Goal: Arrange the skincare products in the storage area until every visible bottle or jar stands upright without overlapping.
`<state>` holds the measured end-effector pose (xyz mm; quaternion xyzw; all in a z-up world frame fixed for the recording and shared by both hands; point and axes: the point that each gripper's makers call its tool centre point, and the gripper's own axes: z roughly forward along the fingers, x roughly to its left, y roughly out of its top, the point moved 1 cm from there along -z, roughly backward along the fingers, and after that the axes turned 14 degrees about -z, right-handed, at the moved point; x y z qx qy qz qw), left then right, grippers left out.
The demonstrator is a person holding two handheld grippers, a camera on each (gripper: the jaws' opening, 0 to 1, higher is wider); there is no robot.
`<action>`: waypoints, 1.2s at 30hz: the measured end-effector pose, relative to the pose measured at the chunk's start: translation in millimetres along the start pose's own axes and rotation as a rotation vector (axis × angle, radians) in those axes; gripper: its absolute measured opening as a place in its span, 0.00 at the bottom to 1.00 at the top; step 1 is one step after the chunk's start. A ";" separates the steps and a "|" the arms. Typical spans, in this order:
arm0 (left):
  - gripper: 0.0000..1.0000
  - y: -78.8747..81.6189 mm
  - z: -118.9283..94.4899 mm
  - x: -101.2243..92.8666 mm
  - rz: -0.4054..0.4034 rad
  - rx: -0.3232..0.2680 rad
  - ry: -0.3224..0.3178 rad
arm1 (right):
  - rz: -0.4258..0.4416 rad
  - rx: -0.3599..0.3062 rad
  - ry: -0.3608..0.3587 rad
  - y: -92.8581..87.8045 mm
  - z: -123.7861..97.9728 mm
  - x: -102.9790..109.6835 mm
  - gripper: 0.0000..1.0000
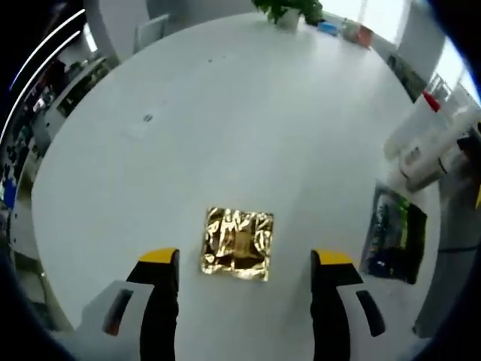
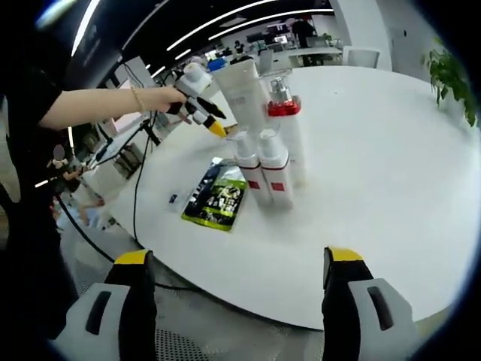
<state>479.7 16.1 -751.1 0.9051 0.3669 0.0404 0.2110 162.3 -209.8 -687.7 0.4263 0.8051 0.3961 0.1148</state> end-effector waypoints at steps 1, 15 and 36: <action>0.63 0.3 1.9 1.8 0.001 0.002 -0.001 | 0.002 0.000 0.000 0.0 0.0 -0.1 0.92; 0.46 1.2 11.4 0.2 0.017 0.023 -0.027 | 0.002 0.011 0.002 -0.9 1.5 1.2 0.92; 0.40 6.4 5.7 2.6 0.048 -0.010 -0.029 | -0.010 0.018 0.001 -3.0 3.1 -0.3 0.91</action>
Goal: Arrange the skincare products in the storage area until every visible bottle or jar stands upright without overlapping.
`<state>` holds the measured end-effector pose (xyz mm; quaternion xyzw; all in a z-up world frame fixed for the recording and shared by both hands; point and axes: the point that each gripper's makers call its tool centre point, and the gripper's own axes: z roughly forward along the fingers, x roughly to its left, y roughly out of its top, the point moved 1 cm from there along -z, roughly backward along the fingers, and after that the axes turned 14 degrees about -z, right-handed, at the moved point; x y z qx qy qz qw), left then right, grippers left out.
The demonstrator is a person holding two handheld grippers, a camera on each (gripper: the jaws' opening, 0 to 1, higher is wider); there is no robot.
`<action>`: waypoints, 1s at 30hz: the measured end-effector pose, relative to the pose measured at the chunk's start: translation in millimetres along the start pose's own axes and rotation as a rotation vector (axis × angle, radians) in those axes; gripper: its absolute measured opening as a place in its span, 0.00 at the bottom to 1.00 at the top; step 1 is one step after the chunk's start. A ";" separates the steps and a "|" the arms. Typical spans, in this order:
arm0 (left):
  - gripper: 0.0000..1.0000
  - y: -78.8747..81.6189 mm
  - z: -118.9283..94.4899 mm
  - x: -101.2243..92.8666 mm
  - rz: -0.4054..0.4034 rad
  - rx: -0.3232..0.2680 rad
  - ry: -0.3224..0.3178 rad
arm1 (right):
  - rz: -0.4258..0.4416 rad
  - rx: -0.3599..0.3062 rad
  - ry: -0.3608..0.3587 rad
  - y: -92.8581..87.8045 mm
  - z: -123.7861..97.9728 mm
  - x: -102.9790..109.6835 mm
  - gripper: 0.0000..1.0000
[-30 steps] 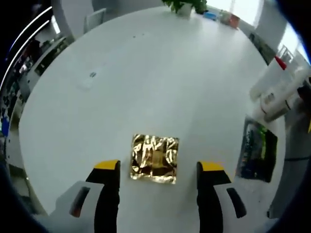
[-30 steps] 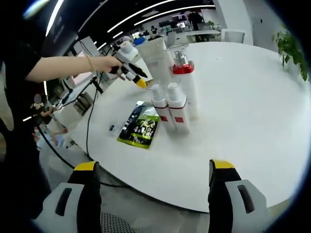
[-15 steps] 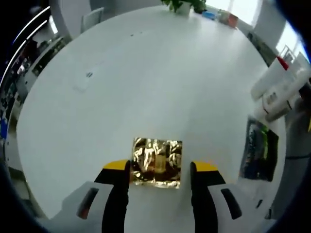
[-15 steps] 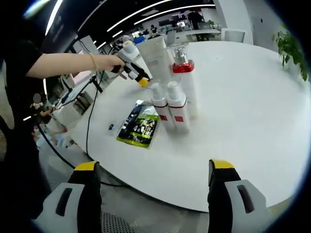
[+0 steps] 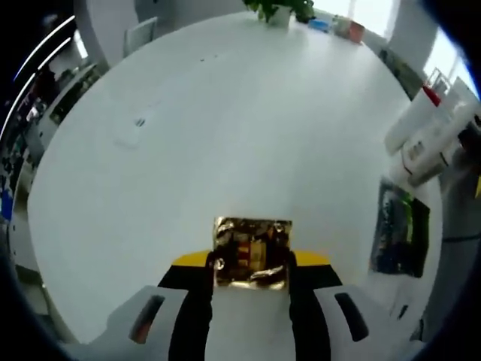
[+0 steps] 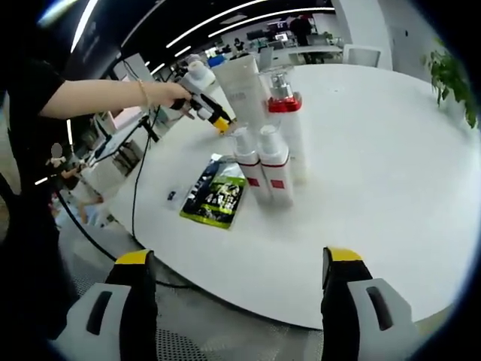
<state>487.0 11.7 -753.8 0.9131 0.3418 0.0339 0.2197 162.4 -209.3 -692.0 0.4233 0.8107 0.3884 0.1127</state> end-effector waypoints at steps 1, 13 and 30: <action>0.40 -0.6 1.1 1.7 0.005 0.001 0.001 | 0.000 0.000 0.002 -0.2 0.1 0.2 0.91; 0.40 2.9 -15.3 -8.1 0.077 0.004 0.007 | -0.009 -0.009 0.008 2.2 -0.4 2.6 0.91; 0.40 0.3 -54.1 -41.3 0.170 -0.003 0.018 | -0.040 -0.029 0.020 7.1 -1.5 7.5 0.90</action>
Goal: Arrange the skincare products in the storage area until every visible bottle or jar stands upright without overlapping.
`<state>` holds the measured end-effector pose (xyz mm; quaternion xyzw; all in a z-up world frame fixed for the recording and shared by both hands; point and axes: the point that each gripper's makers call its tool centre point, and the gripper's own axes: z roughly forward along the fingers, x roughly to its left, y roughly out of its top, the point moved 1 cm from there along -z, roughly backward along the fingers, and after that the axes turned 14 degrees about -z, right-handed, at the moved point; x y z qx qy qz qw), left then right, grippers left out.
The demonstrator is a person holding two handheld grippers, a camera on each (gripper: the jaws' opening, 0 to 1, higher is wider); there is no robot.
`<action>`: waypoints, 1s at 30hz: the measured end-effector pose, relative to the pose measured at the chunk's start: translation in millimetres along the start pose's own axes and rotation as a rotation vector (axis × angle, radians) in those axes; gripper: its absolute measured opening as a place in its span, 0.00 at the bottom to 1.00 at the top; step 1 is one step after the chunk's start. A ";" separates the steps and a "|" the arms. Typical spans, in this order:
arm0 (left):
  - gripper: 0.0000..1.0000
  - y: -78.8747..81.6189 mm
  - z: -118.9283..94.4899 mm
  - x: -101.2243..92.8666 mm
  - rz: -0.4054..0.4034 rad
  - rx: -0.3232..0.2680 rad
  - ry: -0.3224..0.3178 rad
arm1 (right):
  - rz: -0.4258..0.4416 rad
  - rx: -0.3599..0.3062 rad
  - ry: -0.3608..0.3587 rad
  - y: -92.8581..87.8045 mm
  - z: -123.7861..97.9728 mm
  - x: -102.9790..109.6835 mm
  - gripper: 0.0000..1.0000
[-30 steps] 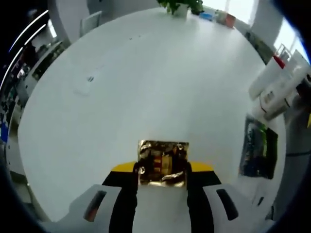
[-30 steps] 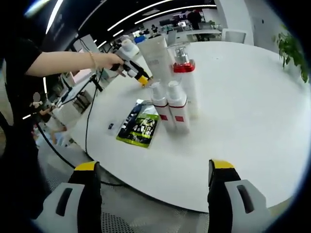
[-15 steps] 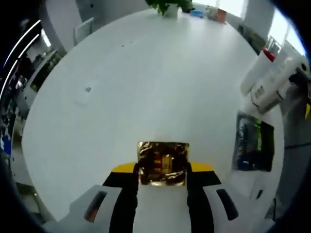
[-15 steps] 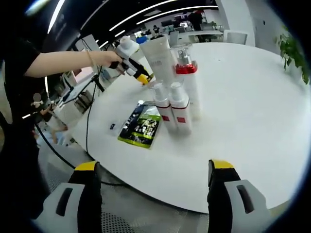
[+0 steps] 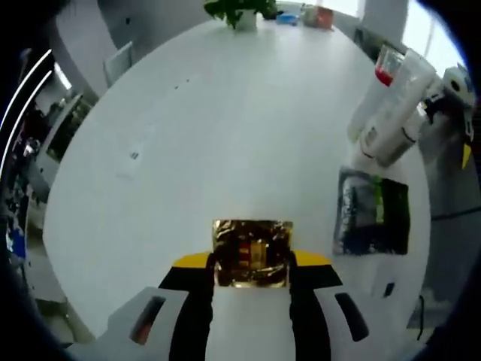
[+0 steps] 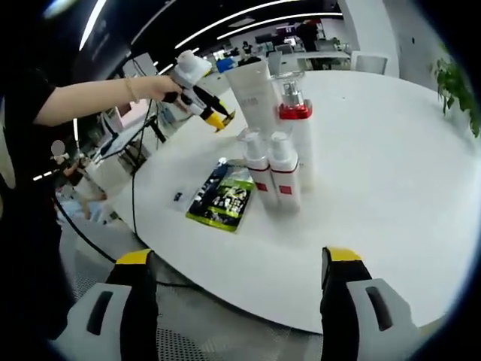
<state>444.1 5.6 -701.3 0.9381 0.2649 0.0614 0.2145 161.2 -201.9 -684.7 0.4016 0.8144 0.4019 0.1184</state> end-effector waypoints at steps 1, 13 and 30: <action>0.40 -0.1 -3.3 -2.6 0.002 -0.002 0.001 | -0.002 -0.002 0.000 0.6 -0.1 0.3 0.90; 0.40 -7.8 -17.6 -27.3 0.017 -0.015 -0.013 | -0.029 -0.012 0.026 4.1 0.0 4.6 0.85; 0.40 -8.0 -52.7 -79.5 0.099 -0.029 -0.010 | -0.064 -0.046 0.056 10.6 -1.0 11.8 0.79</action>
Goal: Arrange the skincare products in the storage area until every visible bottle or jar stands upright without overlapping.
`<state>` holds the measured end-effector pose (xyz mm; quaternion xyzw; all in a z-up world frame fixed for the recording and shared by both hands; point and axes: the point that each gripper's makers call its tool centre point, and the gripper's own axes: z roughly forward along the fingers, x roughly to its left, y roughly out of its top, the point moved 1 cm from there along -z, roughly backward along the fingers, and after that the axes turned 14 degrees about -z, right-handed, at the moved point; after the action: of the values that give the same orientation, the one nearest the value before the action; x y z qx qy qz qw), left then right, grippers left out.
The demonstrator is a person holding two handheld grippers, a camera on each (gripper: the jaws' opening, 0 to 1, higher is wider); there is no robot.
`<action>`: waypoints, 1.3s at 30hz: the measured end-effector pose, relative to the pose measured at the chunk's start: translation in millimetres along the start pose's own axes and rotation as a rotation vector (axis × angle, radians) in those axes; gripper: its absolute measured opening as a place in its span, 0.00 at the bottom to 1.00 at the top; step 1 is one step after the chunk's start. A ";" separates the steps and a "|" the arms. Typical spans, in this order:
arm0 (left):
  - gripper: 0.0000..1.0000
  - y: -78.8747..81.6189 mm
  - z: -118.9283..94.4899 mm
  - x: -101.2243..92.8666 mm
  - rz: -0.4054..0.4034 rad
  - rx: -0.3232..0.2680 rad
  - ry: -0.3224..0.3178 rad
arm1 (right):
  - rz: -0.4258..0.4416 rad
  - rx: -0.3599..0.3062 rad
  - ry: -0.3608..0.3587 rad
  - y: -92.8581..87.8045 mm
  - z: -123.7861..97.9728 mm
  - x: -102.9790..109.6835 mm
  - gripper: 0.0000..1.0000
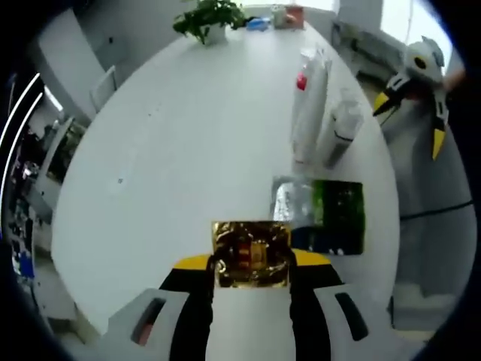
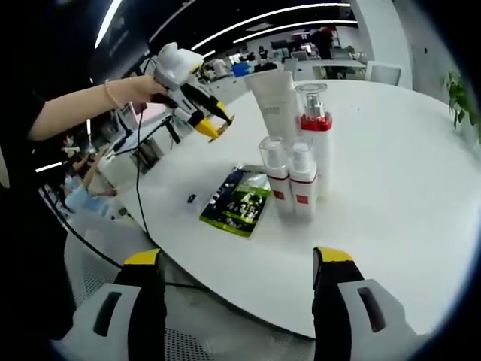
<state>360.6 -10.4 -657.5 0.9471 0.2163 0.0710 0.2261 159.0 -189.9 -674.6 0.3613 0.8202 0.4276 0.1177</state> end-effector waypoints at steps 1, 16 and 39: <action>0.40 0.0 -1.6 -1.2 0.005 -0.001 -0.001 | -0.003 -0.006 0.003 1.2 -0.3 0.8 0.78; 0.40 17.9 -32.8 -65.3 0.086 -0.022 -0.011 | -0.057 -0.079 0.049 13.2 -4.3 13.5 0.69; 0.40 6.2 -59.1 -139.5 0.145 -0.071 0.026 | 0.018 -0.322 0.217 87.7 7.9 48.9 0.48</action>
<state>224.2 -53.5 -607.3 0.9507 0.1473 0.1071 0.2511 171.3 -118.4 -604.7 0.2967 0.7459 0.5909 0.0809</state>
